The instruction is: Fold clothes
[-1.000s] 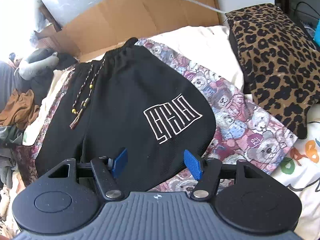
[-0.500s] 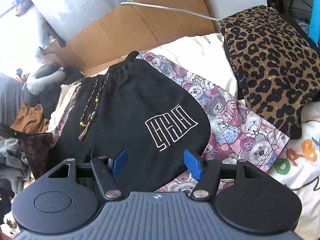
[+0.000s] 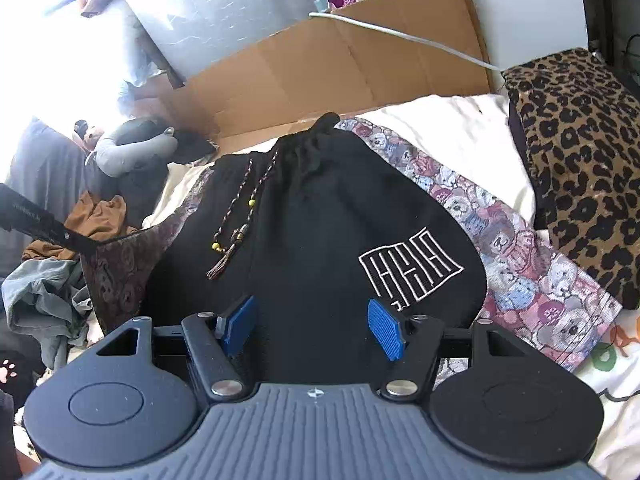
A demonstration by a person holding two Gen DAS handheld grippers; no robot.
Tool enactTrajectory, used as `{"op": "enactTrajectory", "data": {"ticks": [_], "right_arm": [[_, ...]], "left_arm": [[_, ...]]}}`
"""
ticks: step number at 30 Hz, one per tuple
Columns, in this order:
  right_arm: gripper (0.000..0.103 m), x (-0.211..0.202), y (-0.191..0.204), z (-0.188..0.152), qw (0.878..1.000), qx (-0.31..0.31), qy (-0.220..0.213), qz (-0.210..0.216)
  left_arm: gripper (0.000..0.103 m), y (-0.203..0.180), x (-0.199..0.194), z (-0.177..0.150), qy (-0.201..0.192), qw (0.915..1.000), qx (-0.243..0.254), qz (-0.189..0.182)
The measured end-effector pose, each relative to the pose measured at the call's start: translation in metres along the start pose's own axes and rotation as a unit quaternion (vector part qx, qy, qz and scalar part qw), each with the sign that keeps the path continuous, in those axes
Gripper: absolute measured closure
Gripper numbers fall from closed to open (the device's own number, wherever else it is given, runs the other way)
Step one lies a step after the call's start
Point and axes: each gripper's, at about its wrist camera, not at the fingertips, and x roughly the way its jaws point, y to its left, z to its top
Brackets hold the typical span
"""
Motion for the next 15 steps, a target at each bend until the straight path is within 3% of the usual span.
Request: {"op": "enactTrajectory", "data": {"ticks": [9,15], "right_arm": [[0.034,0.0,-0.012,-0.006,1.0,-0.004,-0.004,-0.018],[0.034,0.022,-0.006,-0.004,0.999,-0.016,-0.012,0.032]], "left_arm": [[0.097,-0.01,0.006,0.008,-0.015,0.9991,-0.021,-0.032],[0.097,-0.017,0.015,0.012,-0.015,0.9974,-0.045,-0.055]]}}
